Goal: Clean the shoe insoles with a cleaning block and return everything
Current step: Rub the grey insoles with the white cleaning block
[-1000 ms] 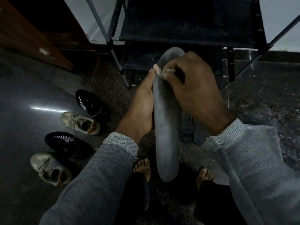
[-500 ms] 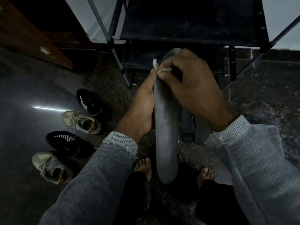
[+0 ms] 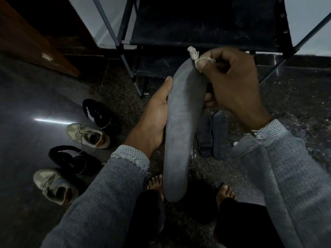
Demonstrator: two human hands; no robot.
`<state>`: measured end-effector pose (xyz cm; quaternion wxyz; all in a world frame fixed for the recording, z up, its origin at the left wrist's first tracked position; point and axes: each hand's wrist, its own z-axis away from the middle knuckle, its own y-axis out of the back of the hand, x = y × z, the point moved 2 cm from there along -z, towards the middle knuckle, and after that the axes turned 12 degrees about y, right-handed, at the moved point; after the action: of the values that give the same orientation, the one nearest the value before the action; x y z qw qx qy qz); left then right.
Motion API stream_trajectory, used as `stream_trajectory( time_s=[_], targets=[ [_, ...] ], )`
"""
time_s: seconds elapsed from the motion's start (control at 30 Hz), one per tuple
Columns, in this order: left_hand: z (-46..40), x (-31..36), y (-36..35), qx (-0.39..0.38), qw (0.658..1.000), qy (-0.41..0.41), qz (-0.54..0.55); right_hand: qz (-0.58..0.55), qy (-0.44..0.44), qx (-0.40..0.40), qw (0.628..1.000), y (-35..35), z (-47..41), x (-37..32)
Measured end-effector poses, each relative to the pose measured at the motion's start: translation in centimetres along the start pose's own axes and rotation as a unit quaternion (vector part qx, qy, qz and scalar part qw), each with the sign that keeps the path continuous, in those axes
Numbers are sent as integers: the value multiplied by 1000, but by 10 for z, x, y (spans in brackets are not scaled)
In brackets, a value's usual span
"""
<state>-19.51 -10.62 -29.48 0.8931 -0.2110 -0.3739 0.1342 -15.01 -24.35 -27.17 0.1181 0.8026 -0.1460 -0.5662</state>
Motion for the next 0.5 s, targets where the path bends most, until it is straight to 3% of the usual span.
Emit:
stream_trajectory(
  time_s=[0.17,0.37,0.5],
  targets=[
    [-1,1,3,-5,1000,2,-6,-16,-39,7,999,4,2,2],
    [-3,-2,4,-31,999,20,-37,14,-8,93,996,19,-7,15],
    [-6,-8,9,-47,991,43,-114,60,10,148,987,40,-12,25]
  ],
)
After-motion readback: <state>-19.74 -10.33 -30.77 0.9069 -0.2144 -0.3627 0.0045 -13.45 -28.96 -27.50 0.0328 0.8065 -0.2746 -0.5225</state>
